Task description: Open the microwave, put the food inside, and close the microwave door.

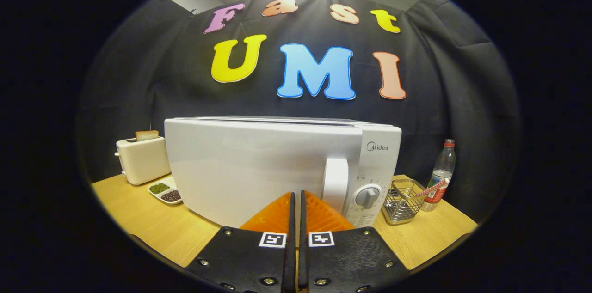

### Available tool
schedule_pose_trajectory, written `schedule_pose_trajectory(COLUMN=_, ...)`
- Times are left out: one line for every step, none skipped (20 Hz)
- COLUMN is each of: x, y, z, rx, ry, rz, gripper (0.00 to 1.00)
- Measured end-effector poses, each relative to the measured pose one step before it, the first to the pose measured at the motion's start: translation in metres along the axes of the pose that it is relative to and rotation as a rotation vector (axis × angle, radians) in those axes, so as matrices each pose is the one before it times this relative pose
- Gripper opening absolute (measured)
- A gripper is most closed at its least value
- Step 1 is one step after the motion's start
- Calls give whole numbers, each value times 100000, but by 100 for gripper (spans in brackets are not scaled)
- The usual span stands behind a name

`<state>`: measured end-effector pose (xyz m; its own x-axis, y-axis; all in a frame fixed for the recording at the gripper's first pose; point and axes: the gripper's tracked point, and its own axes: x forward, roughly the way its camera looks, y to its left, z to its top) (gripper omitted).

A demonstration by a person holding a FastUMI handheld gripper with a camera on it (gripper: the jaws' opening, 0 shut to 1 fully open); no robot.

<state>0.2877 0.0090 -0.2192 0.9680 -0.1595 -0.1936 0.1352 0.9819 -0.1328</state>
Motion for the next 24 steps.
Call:
schedule_pose_trajectory(x=742, y=-253, z=91, rx=-233, ry=-11, rz=-1821, gripper=3)
schedule_pose_trajectory(x=588, y=-204, z=264, rx=119, ry=-708, rz=-1565, gripper=2)
schedule_pose_trajectory(x=894, y=-221, z=3, rx=448, ry=-272, rz=-1589, gripper=2)
schedule_pose_trajectory(x=800, y=-76, z=-177, rx=265, ry=979, rz=-1006, gripper=2)
schedule_pose_trajectory(x=741, y=107, z=-502, rx=1100, ry=1517, rz=252, gripper=2)
schedule_pose_trajectory(x=418, y=-94, z=308, rx=-463, ry=-1100, rz=-1497, gripper=2)
schedule_pose_trajectory(x=-394, y=-53, z=357, rx=412, ry=302, rz=-424, gripper=2)
schedule_pose_trajectory(x=133, y=88, z=80, rx=-1480, ry=-226, rz=-661, gripper=2)
schedule_pose_trajectory(x=-174, y=-96, z=-369, rx=-1165, ry=557, rz=-570, gripper=2)
schedule_pose_trajectory(x=-355, y=-11, z=-256, rx=-453, ry=2836, rz=867, gripper=2)
schedule_pose_trajectory(x=-956, y=635, z=-361, rx=919, ry=3596, rz=4400, gripper=2)
schedule_pose_trajectory(x=-1379, y=438, z=168, rx=1868, ry=-61, rz=3226, gripper=2)
schedule_pose_trajectory(x=-1551, y=237, z=589, rx=1077, ry=-1111, rz=2030, gripper=2)
schedule_pose_trajectory(x=-1700, y=437, z=611, rx=879, ry=-1767, rz=2944, gripper=2)
schedule_pose_trajectory(x=-1656, y=490, z=265, rx=103, ry=-1236, rz=2915, gripper=2)
schedule_pose_trajectory(x=-1559, y=600, z=235, rx=-75, ry=-337, rz=3273, gripper=2)
schedule_pose_trajectory(x=-1615, y=617, z=106, rx=-107, ry=-248, rz=3302, gripper=2)
schedule_pose_trajectory(x=-1632, y=437, z=199, rx=-314, ry=-545, rz=2619, gripper=2)
schedule_pose_trajectory(x=-1682, y=508, z=258, rx=-683, ry=-787, rz=2815, gripper=2)
schedule_pose_trajectory(x=-1597, y=159, z=563, rx=-1077, ry=-2066, rz=958, gripper=2)
schedule_pose_trajectory(x=-1479, y=-166, z=646, rx=-1293, ry=-2138, rz=142, gripper=2)
schedule_pose_trajectory(x=-1479, y=235, z=604, rx=-1156, ry=-1712, rz=1138, gripper=2)
schedule_pose_trajectory(x=-1383, y=63, z=735, rx=-615, ry=-2248, rz=787, gripper=2)
schedule_pose_trajectory(x=-1342, y=52, z=880, rx=-271, ry=-1932, rz=730, gripper=2)
